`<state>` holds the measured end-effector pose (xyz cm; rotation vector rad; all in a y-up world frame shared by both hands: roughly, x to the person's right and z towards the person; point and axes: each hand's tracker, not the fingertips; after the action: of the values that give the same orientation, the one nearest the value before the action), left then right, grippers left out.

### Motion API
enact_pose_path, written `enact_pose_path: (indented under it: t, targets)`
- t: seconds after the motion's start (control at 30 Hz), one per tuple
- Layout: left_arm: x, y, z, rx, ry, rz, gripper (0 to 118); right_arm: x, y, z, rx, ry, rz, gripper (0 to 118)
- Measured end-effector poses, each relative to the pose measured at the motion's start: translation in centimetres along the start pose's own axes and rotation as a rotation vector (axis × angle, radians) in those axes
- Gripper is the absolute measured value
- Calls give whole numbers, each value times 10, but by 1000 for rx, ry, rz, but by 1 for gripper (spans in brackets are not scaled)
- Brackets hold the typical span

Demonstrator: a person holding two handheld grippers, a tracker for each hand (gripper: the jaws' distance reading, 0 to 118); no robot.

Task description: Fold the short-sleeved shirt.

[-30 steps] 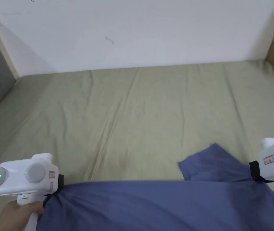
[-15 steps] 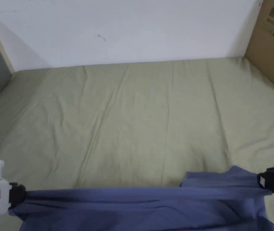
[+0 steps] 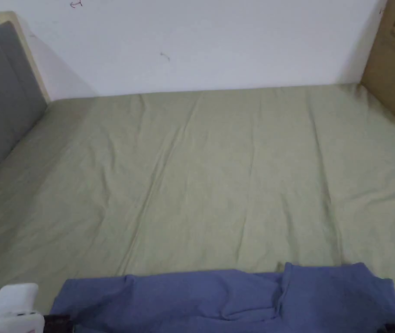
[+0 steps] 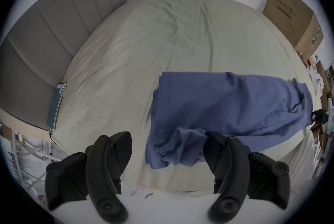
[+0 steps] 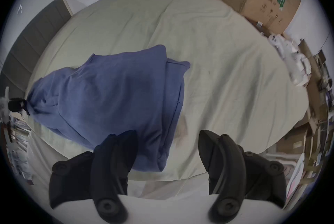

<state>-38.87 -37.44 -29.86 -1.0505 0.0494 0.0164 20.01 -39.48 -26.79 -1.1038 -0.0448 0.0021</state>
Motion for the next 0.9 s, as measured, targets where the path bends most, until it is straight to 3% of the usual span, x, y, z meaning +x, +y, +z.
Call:
enact_pose_path:
  t: [0.17, 0.2, 0.23, 0.27, 0.3, 0.37, 0.47, 0.5, 0.53, 0.57, 0.6, 0.63, 0.67, 0.9]
  targets:
    - [-2, 10, 24, 65, -61, 86, 82, -33, 24, 37, 133, 90, 25, 73]
    - [1, 8, 27, 82, -69, 84, 68, -45, 28, 41, 161, 111, 27, 67]
    - [3, 7, 27, 90, -74, 85, 45, -55, 30, 43, 177, 124, 35, 51]
    - [5, 5, 23, 84, -73, 80, 9, -68, 31, 41, 204, 126, 37, 10]
    - [8, 1, 21, 74, -66, 80, 0, -80, 30, 35, 218, 119, 11, 0]
    - [7, -5, 18, 56, -91, 91, 0, -102, 32, 23, 157, 208, 29, 0]
    - [-7, -10, 20, 92, -147, 206, 0, -131, 29, 12, 127, 267, 39, 0]
    - [-16, -10, 21, 101, -154, 258, 4, -140, 31, 11, 119, 275, 65, 0]
    - [-27, -10, 21, 107, -167, 312, 20, -147, 31, 9, 121, 273, 78, 0]
    - [-35, -10, 20, 106, -169, 345, 61, -152, 31, 7, 115, 279, 93, 0]
    - [-44, -8, 15, 83, -181, 371, 92, -157, 32, 6, 103, 291, 109, 0]
    - [-49, -8, 11, 60, -193, 384, 110, -161, 33, 5, 99, 294, 110, 0]
    - [-54, -10, 6, 63, -219, 392, 116, -164, 34, 3, 92, 298, 114, 0]
    - [-75, -23, -62, -97, -360, 596, 112, -175, 35, -9, 34, 304, 129, 0]
